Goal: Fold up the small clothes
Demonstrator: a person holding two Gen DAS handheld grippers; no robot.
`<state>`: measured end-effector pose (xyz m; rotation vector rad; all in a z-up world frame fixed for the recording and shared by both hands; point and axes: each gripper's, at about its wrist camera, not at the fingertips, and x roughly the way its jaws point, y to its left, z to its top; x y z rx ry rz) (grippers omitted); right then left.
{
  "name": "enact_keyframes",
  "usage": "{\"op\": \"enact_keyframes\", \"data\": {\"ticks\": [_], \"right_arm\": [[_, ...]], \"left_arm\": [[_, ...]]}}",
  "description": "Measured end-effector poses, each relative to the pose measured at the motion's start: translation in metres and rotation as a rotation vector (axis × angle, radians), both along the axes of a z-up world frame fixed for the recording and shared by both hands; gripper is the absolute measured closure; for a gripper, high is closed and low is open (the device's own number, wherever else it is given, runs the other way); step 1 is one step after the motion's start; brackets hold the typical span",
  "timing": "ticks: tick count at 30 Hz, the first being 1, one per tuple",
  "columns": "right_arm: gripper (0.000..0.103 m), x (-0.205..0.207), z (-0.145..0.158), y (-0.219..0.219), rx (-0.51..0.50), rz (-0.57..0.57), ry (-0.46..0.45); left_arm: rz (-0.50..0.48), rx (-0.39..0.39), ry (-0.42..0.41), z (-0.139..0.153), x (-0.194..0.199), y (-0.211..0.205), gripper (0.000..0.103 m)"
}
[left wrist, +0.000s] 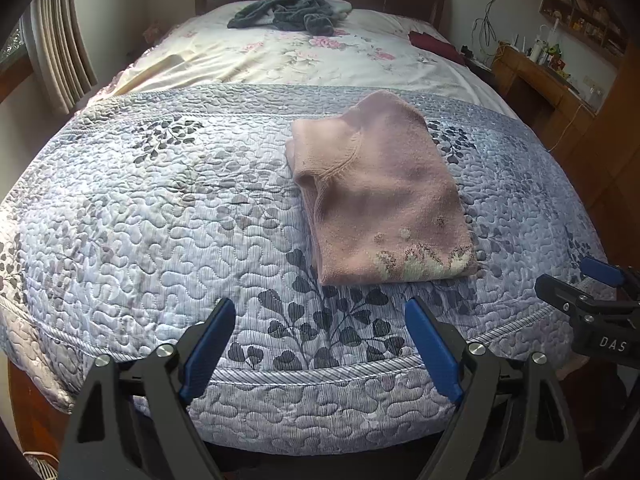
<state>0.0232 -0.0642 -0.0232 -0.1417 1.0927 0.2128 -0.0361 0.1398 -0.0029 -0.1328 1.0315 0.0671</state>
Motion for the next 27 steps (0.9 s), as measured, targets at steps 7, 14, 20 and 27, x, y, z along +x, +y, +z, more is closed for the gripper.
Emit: {"op": "enact_keyframes", "data": {"ticks": [7,14,20,27], "right_arm": [[0.003,0.002,-0.003,0.000,0.004,-0.002,0.004],[0.003,0.007,-0.008,-0.004,-0.007,-0.017,0.009],[0.003,0.009,-0.015,-0.005,-0.015,-0.024,0.018],[0.003,0.012,-0.021,-0.006,-0.011,-0.030,0.031]], "left_arm": [[-0.015,0.034,0.006,-0.002,0.003,-0.007,0.016],[-0.014,0.046,0.018,-0.006,0.003,-0.008,0.016],[-0.016,0.057,0.026,-0.010,0.005,-0.010,0.016],[-0.019,0.059,0.038,-0.016,0.008,-0.012,0.016]]}}
